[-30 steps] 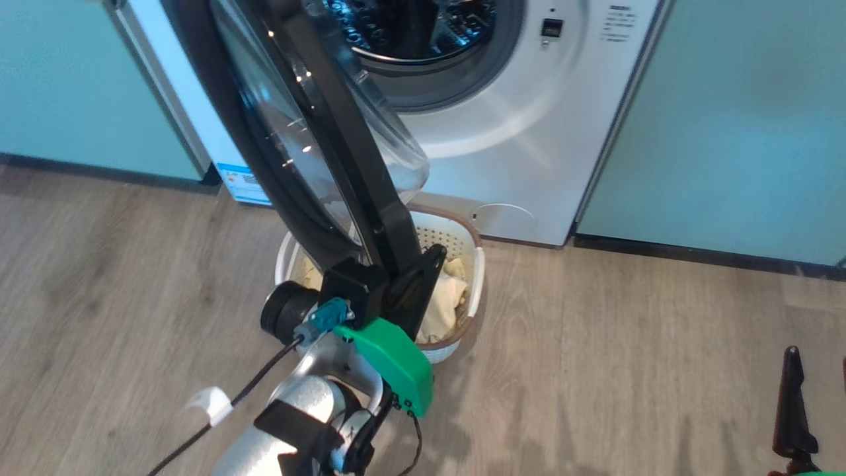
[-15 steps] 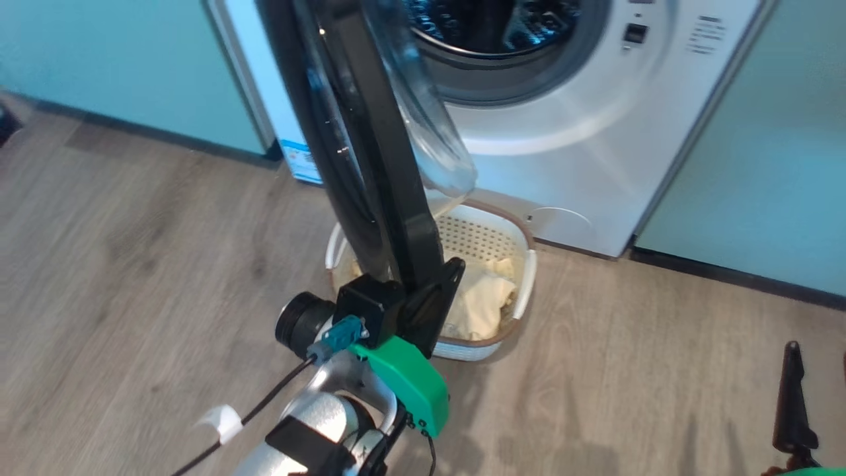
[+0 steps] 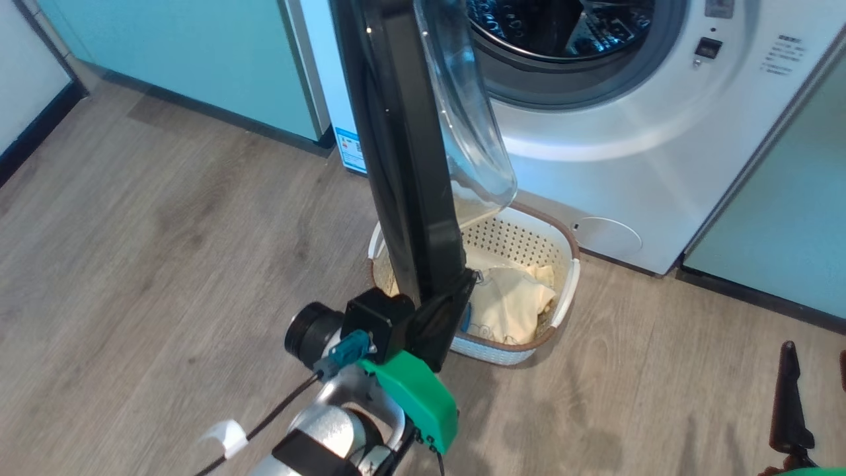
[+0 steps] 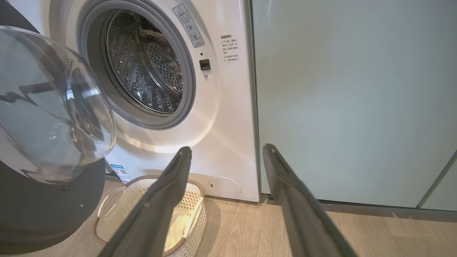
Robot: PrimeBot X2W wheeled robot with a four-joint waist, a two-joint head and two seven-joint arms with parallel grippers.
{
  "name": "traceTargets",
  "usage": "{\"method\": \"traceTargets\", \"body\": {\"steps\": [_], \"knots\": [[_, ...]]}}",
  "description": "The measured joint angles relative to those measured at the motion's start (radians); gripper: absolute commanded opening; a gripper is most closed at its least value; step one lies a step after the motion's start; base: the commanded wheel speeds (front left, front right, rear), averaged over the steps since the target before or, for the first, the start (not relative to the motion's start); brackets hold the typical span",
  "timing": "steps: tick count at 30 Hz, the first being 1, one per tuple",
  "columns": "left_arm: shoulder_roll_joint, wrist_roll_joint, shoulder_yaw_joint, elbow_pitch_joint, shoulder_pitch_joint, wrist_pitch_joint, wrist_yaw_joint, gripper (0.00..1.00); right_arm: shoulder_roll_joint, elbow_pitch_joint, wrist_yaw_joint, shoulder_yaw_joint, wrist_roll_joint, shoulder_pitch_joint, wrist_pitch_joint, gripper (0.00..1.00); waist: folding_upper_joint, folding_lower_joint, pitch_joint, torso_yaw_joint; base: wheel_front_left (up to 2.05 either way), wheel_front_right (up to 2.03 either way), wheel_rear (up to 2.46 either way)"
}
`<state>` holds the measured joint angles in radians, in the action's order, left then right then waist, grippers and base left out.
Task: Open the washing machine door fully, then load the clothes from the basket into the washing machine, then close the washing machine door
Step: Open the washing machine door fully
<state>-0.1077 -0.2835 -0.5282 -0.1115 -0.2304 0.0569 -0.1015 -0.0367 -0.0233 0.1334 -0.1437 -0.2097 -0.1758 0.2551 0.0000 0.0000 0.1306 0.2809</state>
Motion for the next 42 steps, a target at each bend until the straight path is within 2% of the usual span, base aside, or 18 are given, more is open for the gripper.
{"method": "traceTargets", "body": {"steps": [7, 24, 30, 42], "knots": [[0.0, -0.02, -0.003, 0.006, 0.008, -0.002, 0.001, 0.0, 0.0, 0.001, 0.0, 0.012, 0.0, 0.0, 0.0, 1.0, 0.0, 0.0, -0.008, 0.001, 0.0, 0.0, 0.0], [-0.007, -0.031, 0.005, 0.064, 0.004, -0.005, -0.004, 0.0, 0.0, 0.009, 0.0, 0.01, -0.001, 0.0, 0.0, 1.0, 0.0, -0.0001, -0.019, -0.105, 0.0, 0.0, 0.0], [-0.008, -0.035, 0.005, 0.073, 0.003, -0.006, -0.013, 0.0, 0.0, 0.007, 0.0, -0.006, -0.003, 0.0, 0.0, 1.0, 0.0, 0.0, -0.013, -0.076, 0.0, 0.0, 0.0], [-0.005, -0.035, -0.023, 0.069, 0.003, -0.022, -0.013, 0.0, 0.0, 0.006, 0.0, -0.009, 0.0, 0.0, 0.0, 1.0, 0.0, 0.0, -0.002, 0.033, 0.0, 0.0, 0.0]]}}
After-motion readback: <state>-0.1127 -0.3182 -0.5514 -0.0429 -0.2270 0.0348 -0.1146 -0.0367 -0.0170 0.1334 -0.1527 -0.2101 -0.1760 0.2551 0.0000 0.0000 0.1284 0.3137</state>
